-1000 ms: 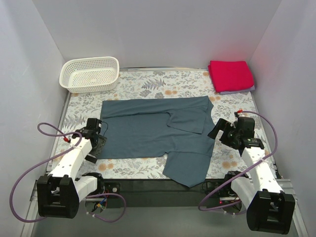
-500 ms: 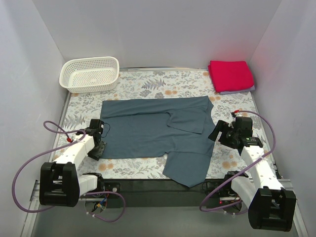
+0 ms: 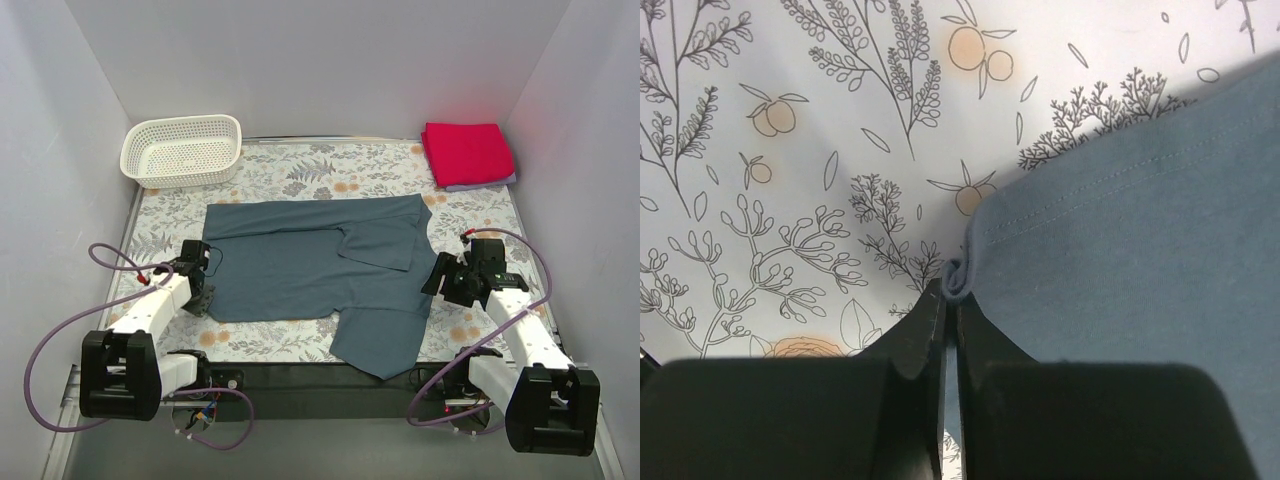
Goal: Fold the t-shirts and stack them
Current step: Fold the tshirt
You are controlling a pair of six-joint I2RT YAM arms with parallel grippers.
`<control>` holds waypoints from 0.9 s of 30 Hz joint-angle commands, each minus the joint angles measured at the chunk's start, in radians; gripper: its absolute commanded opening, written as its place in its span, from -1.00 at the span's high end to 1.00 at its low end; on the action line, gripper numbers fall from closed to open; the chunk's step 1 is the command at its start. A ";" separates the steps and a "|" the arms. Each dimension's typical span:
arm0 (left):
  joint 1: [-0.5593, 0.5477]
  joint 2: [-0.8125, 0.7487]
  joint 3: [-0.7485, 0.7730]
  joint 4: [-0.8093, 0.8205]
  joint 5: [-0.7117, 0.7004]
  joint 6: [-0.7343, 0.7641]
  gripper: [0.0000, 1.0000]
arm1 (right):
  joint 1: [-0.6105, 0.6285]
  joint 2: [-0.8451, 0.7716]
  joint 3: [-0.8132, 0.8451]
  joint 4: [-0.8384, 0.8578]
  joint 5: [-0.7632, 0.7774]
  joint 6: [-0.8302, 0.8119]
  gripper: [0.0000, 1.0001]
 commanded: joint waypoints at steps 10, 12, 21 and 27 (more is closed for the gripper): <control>-0.002 -0.134 -0.029 0.040 0.015 0.031 1.00 | 0.013 0.062 0.067 -0.170 0.030 0.063 -0.14; -0.002 -0.151 -0.036 0.046 0.017 0.031 1.00 | 0.048 0.062 0.080 -0.191 0.057 0.079 -0.14; -0.002 -0.179 -0.047 0.072 0.014 0.049 1.00 | 0.197 0.096 0.069 -0.193 0.145 0.237 -0.01; -0.002 -0.170 -0.047 0.078 0.017 0.054 1.00 | 0.212 0.095 0.017 -0.146 0.150 0.277 0.07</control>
